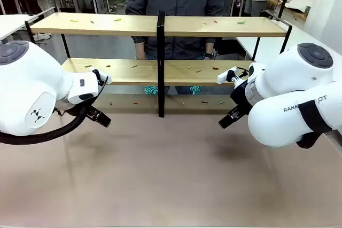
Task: Clean the shelves.
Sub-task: Pick up the Duster when the human hands it over.
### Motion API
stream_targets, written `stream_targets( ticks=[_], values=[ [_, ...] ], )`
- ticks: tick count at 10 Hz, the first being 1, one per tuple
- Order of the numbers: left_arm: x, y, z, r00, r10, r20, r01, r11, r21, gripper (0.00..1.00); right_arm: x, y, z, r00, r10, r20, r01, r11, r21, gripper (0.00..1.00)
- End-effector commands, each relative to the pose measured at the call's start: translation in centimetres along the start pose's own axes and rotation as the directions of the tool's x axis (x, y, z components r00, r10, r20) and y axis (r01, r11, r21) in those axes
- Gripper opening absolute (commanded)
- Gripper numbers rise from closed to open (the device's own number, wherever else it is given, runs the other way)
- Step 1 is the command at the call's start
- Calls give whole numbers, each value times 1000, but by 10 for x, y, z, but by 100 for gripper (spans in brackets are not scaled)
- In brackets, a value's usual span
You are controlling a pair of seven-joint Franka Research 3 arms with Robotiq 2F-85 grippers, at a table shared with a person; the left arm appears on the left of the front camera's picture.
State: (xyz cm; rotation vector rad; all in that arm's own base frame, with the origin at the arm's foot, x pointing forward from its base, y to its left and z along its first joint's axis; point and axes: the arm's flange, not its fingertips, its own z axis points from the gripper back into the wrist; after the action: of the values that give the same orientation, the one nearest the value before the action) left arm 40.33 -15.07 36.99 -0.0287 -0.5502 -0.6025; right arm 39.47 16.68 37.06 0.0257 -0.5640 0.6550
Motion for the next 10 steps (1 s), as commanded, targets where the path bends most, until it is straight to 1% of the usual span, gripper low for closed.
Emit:
stream_targets(
  ticks=[1, 10],
  values=[
    [0, 0, 0, 1000, 0, 0, 0, 1000, 0, 100, 0, 0, 0, 1000, 0, 0, 0, 1000, 0, 100],
    [0, 0, 0, 1000, 0, 0, 0, 1000, 0, 100, 0, 0, 0, 1000, 0, 0, 0, 1000, 0, 100]
  ],
)
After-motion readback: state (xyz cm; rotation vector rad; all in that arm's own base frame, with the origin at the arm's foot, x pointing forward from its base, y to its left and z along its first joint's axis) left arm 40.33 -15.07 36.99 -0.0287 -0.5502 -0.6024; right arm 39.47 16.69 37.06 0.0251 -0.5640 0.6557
